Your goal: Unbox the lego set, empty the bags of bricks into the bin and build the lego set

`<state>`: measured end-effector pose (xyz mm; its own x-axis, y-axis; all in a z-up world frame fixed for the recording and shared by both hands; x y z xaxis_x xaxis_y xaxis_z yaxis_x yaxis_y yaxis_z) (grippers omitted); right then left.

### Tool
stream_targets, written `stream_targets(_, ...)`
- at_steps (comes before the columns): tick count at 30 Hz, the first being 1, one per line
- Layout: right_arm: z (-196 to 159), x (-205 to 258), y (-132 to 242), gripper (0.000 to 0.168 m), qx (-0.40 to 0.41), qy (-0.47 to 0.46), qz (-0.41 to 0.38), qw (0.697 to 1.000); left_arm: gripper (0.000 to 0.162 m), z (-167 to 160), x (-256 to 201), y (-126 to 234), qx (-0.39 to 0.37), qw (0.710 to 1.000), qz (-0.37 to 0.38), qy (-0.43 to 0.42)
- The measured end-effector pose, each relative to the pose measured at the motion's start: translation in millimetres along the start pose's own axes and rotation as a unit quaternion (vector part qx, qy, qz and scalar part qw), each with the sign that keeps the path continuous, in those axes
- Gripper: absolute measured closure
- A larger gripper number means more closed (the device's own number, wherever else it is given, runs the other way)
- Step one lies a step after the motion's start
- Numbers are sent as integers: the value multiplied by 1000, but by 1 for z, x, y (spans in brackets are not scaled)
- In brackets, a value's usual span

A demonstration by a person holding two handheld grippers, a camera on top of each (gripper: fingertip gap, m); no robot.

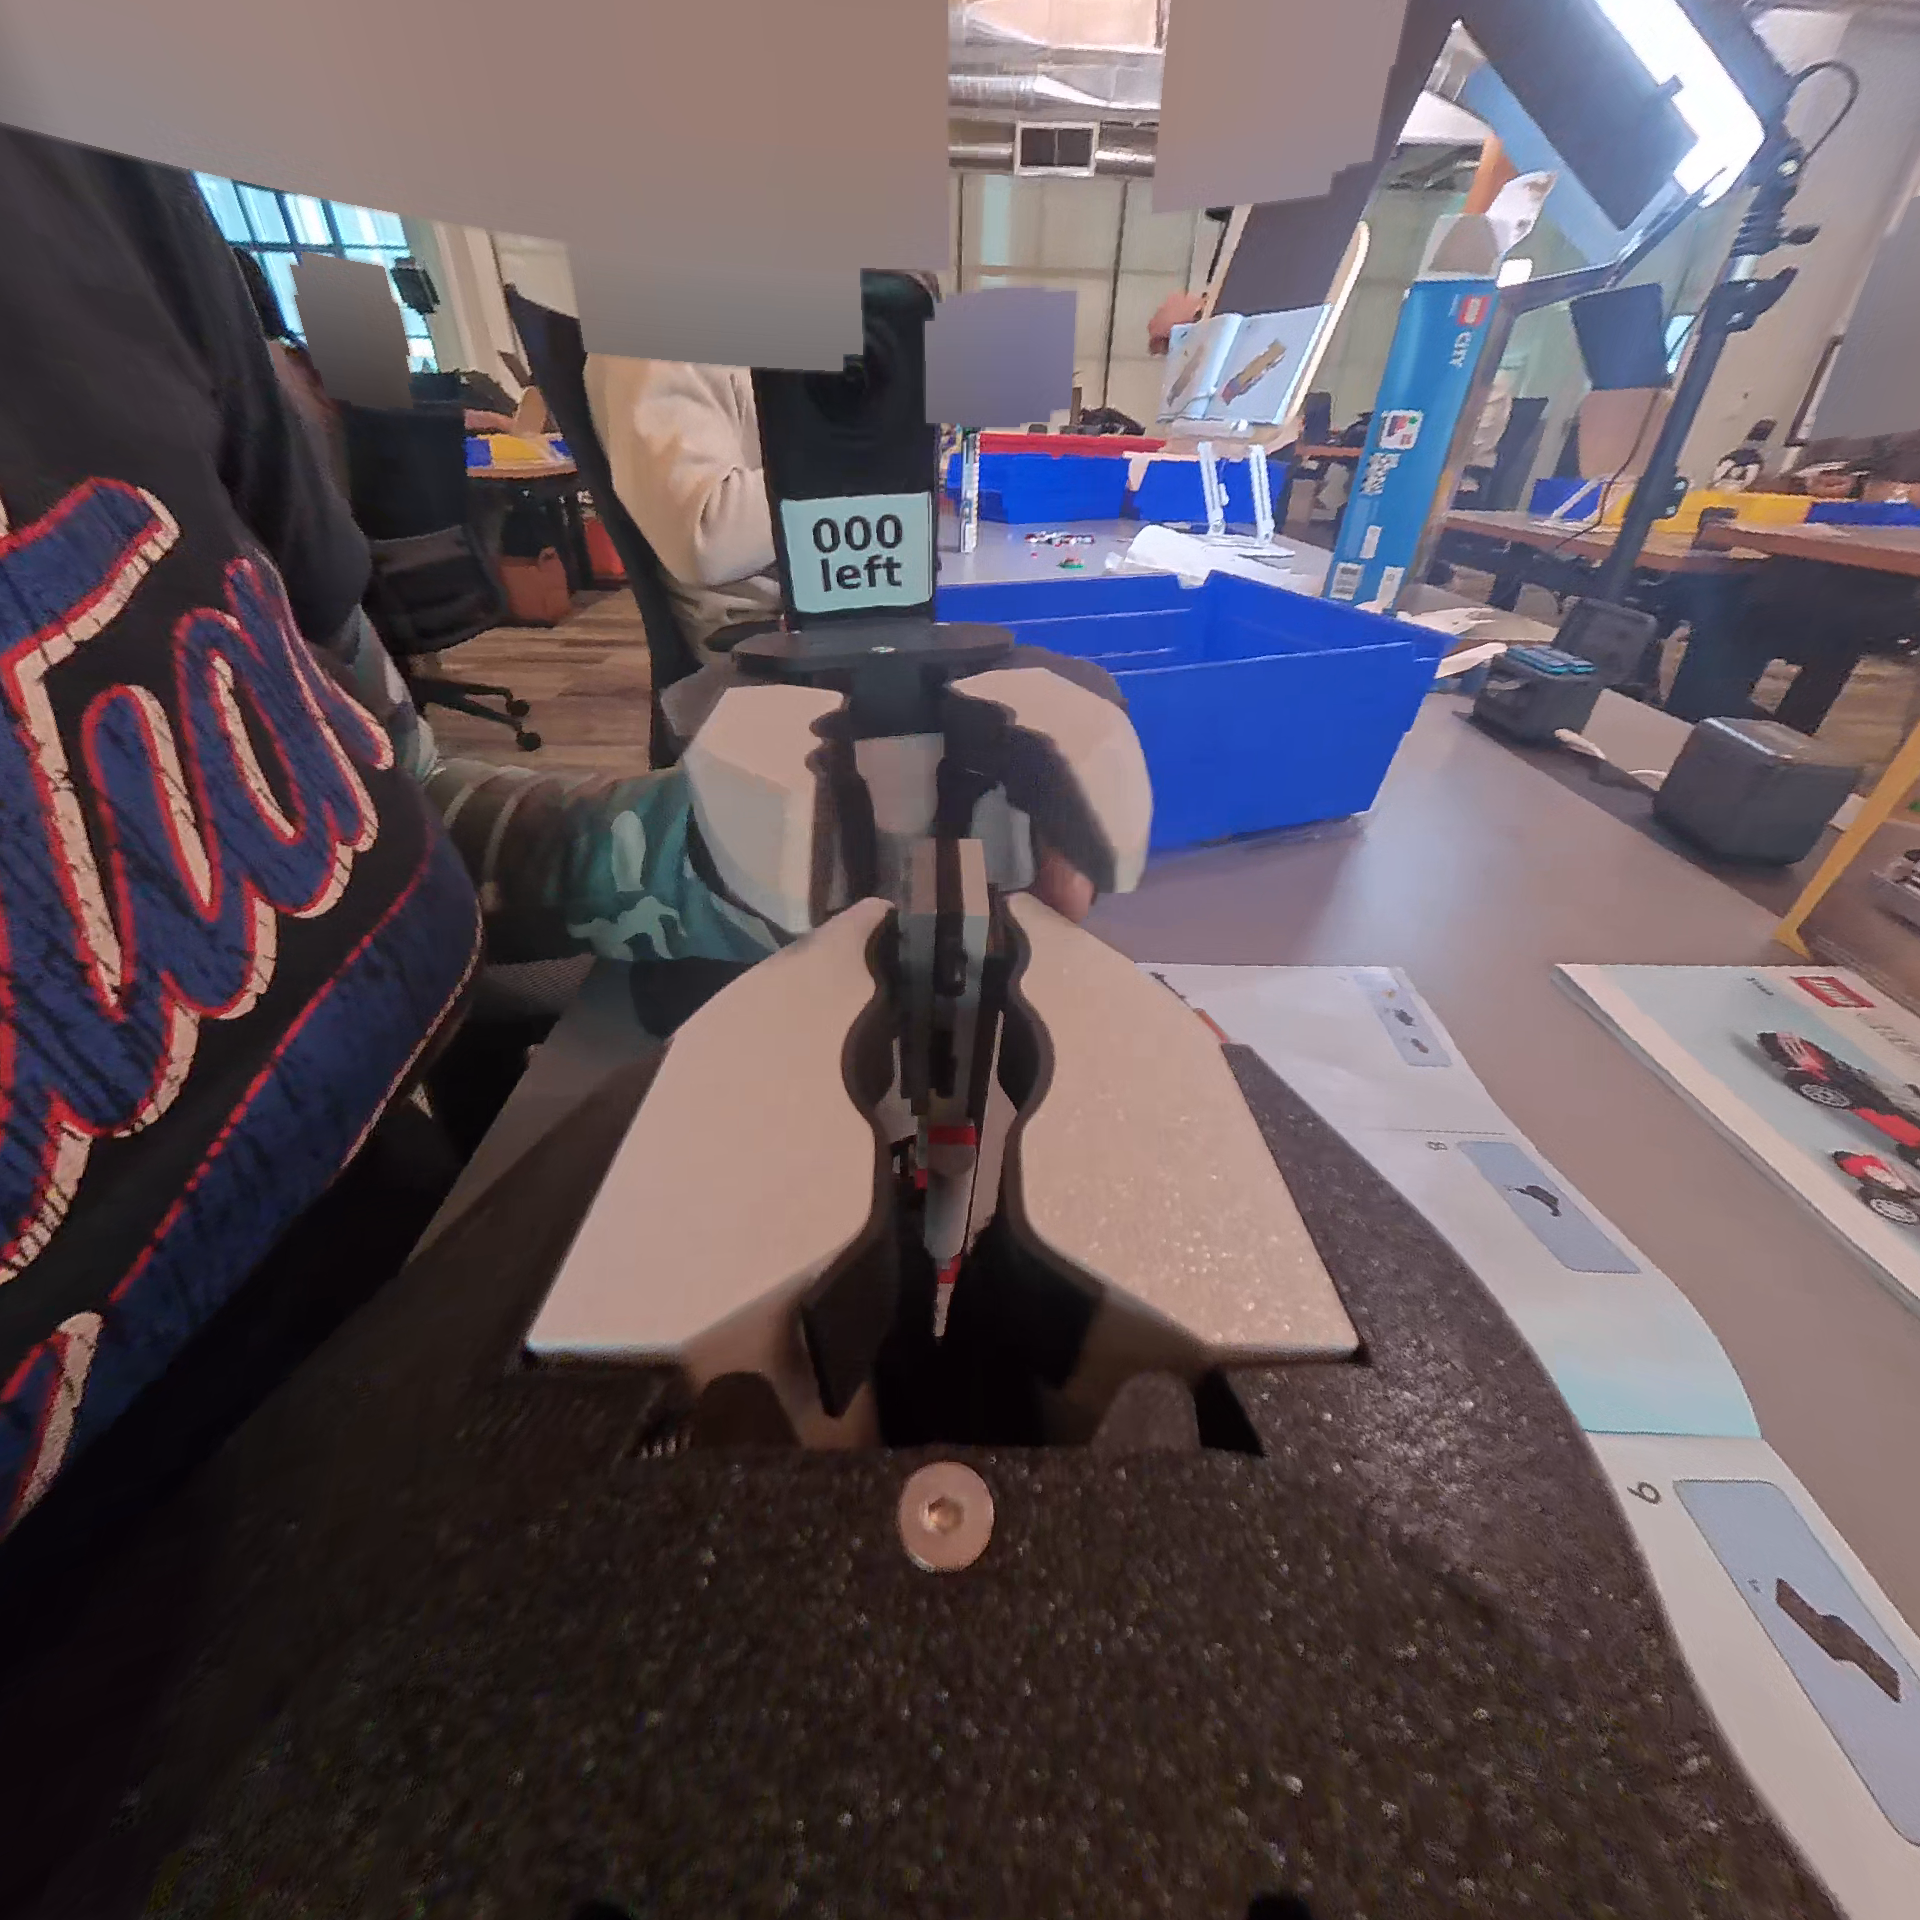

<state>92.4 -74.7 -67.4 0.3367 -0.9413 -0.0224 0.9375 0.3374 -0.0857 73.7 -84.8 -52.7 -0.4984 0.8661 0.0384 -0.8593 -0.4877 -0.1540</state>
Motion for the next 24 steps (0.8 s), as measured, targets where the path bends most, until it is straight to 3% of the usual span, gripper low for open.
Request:
stream_targets(3,0,-4,2,152,-10,-6,-13,1000,115,2,3,4,-13,1000,1,15)
stream_targets(8,-4,-7,2,152,-10,-14,-21,1000,160,0,4,6,-26,999,-11,24)
stream_targets(9,-5,-8,2,152,-7,-13,-23,1000,162,-1,6,6,-24,1000,-4,21)
stream_targets(12,-7,-10,3,153,-6,-13,-31,999,158,-3,8,6,-22,999,-4,25)
stream_targets(14,-5,-10,3,153,-12,-15,-31,999,138,-6,9,6,-14,1000,0,27)
stream_targets(16,-4,-11,4,153,-12,-12,-33,999,128,-9,8,6,-12,1000,3,15)
stream_targets(24,-8,-6,1,153,-2,4,-24,1000,136,-7,2,6,-32,999,-11,2)
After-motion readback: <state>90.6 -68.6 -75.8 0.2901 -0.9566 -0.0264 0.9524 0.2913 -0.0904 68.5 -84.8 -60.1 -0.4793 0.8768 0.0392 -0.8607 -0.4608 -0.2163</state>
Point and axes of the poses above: each gripper's, where its closed fingertips meet, y back along the fingers, z out of its top, x = y × z across the jaws, the point moved 3 cm from there along y, back along the fingers, and after that the axes turned 5 degrees about -x, right-handed, at the moved point
